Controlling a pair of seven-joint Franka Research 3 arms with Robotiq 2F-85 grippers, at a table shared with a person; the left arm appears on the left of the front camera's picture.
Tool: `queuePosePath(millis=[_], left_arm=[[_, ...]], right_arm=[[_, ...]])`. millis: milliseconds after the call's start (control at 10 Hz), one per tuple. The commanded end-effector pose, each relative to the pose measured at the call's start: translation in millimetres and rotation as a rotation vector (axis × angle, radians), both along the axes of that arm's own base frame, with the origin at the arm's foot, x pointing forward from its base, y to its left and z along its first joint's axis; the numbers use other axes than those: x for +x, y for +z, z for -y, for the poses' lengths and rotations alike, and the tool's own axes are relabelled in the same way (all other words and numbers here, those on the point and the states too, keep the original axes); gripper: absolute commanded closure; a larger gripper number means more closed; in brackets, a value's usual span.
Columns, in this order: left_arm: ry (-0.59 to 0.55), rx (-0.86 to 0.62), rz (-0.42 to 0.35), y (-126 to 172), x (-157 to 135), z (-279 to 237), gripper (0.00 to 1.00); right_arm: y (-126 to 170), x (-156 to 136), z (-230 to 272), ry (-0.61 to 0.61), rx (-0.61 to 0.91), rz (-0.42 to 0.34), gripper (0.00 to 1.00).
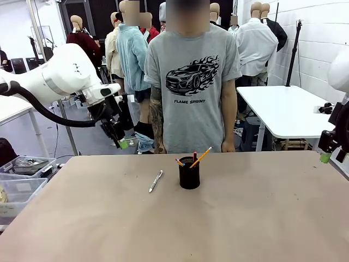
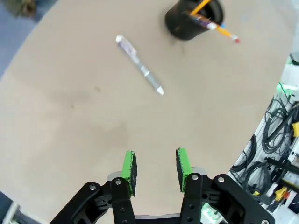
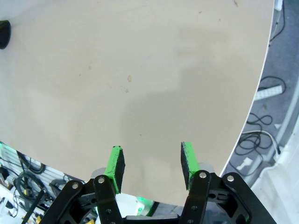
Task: Place the pens into the pen holder.
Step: Pick up a writing instrument from the table and place it into the Pen holder.
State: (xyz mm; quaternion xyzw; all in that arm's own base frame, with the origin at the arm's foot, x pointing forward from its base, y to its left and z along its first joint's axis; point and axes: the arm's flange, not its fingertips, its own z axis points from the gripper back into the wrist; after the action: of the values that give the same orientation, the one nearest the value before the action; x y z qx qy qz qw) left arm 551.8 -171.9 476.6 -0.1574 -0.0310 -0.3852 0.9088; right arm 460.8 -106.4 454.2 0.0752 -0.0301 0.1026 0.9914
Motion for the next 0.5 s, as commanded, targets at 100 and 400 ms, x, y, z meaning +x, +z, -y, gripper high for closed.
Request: queuePosePath(millis=[100, 400], left_arm=[[0.127, 0.142, -0.122, -22, 11, 25, 0.53], [0.133, 0.158, -0.189, -66, 30, 48, 0.46]], right_arm=[[0, 1, 0, 0.0, -0.008, 0.003, 0.38], [0, 1, 0, 0.0, -0.008, 0.003, 0.38]])
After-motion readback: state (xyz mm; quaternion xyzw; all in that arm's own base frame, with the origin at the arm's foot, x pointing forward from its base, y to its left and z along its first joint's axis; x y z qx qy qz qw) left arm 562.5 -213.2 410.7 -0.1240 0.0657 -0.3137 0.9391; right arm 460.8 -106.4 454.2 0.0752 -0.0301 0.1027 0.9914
